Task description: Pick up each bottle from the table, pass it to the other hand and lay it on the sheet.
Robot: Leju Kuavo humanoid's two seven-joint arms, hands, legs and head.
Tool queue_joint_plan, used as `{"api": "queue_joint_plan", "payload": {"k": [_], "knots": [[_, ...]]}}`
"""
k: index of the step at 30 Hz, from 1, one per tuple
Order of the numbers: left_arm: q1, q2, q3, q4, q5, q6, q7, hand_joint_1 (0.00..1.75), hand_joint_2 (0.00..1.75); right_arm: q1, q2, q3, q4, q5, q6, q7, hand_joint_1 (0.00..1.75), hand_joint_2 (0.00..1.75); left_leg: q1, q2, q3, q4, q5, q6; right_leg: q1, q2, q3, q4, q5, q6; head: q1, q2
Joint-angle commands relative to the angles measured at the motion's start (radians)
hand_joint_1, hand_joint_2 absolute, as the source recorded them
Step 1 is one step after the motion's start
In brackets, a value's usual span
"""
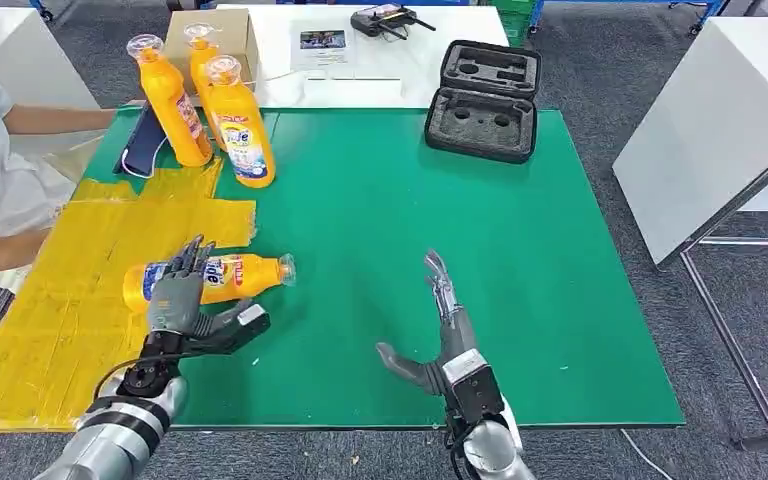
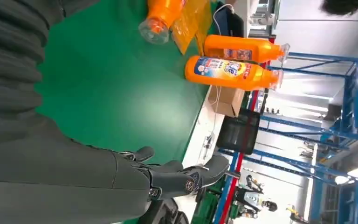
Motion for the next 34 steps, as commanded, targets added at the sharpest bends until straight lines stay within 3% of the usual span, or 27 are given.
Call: {"api": "queue_joint_plan", "payload": {"k": [1,3,4,5,6,7,9,10,12,13,15,18,23,34], "knots": [[0.061,-0.096,0.253,-0.188,0.011,-0.011,-0.218,0.00,0.00,0.008,-0.011,-0.022,0.037,0.005,-0.011,0.010,0.00,1.75,0.000,0.001,0.003,-0.001,-0.001,0.000,0.000,0.001,0.004,-0.001,-0.001,-0.001,0.000,0.000],[0.137,-0.170,0.338,-0.404,-0.013,-0.011,-0.351,0.00,0.00,0.037,-0.016,-0.041,0.013,0.021,-0.038,0.011,0.00,1.75,0.000,0.000,0.003,0.000,-0.002,0.000,0.000,0.000,0.004,-0.001,-0.001,0.000,0.000,0.000],[0.181,-0.236,0.404,-0.519,0.023,-0.011,-0.484,0.00,0.00,0.060,-0.021,-0.057,-0.006,0.020,-0.046,0.011,0.00,1.75,0.001,-0.001,0.004,0.000,-0.003,0.000,0.000,0.000,0.006,-0.002,-0.003,0.000,0.000,0.000],[0.215,-0.286,0.444,-0.608,0.035,-0.011,-0.564,0.00,1.75,0.079,-0.023,-0.073,-0.021,0.011,-0.049,0.017,0.00,1.75,0.000,-0.003,0.002,0.001,-0.002,0.001,0.000,-0.003,0.004,-0.001,-0.003,0.000,0.000,0.000],[0.241,-0.333,0.478,-0.673,0.071,-0.011,-0.646,0.00,1.75,0.093,-0.028,-0.081,-0.034,-0.003,-0.038,0.020,0.00,1.75,0.000,-0.004,-0.001,0.000,0.000,0.001,0.000,-0.004,0.000,-0.001,-0.001,0.000,0.000,0.000],[0.249,-0.401,0.570,-0.663,0.171,-0.011,-0.831,0.00,1.75,0.114,-0.022,-0.103,-0.054,-0.002,-0.044,0.020,0.00,1.75,0.000,-0.006,0.003,0.001,-0.003,0.001,-0.001,-0.005,0.005,-0.001,-0.004,0.001,0.000,0.000],[0.307,-0.401,0.463,-0.667,0.296,-0.011,-0.827,0.00,1.75,0.131,-0.011,-0.132,-0.067,-0.003,-0.051,0.050,0.00,1.75,-0.001,-0.002,0.000,0.001,-0.003,0.001,-0.002,0.000,0.002,-0.001,-0.002,0.001,0.000,0.000],[0.304,-0.378,0.350,-0.491,0.516,-0.011,-0.830,0.00,1.75,0.138,0.007,-0.163,-0.066,-0.006,-0.057,0.087,0.00,1.75,-0.002,0.000,0.003,0.001,-0.005,0.001,-0.003,0.001,0.005,-0.002,-0.004,0.001,0.000,0.000],[0.339,-0.283,0.152,-0.535,0.898,-0.277,-0.690,0.00,1.75,0.153,0.030,-0.216,-0.069,-0.004,-0.027,0.122,0.00,1.75,-0.006,0.000,0.003,-0.002,-0.005,0.003,-0.005,0.000,0.004,-0.002,-0.003,0.001,0.000,0.000],[0.347,-0.266,0.140,-0.545,1.116,-0.531,-0.593,0.00,1.75,0.166,0.039,-0.236,-0.076,0.014,-0.016,0.147,0.00,1.75,-0.006,0.000,0.006,-0.002,-0.006,0.003,-0.005,0.001,0.006,-0.004,-0.003,0.000,0.000,0.000],[0.339,-0.249,0.151,-0.496,1.274,-0.702,-0.529,0.00,1.75,0.186,0.057,-0.269,-0.091,0.038,0.013,0.163,0.00,1.75,-0.006,0.000,0.003,-0.001,-0.007,0.002,-0.006,0.000,0.003,-0.002,-0.004,0.002,0.000,0.000],[0.318,-0.228,0.170,-0.384,1.394,-0.843,-0.506,0.00,1.75,0.177,0.070,-0.280,-0.072,0.055,0.039,0.167,0.00,1.75,-0.006,-0.001,0.006,-0.001,-0.007,0.002,-0.005,-0.001,0.006,-0.003,-0.006,0.002,0.000,0.000],[0.304,-0.236,0.168,-0.317,1.436,-0.878,-0.523,0.00,1.75,0.164,0.077,-0.275,-0.044,0.068,0.032,0.164,0.00,1.75,-0.005,0.004,0.006,-0.002,-0.008,0.003,-0.005,0.004,0.006,-0.003,-0.005,0.002,0.000,0.000],[0.309,-0.241,0.141,-0.327,1.466,-0.886,-0.499,0.00,1.75,0.161,0.077,-0.266,-0.070,0.098,0.023,0.139,0.00,1.75,-0.005,0.001,0.007,-0.001,-0.008,0.002,-0.005,0.001,0.007,-0.002,-0.006,0.001,0.000,0.000]]}}
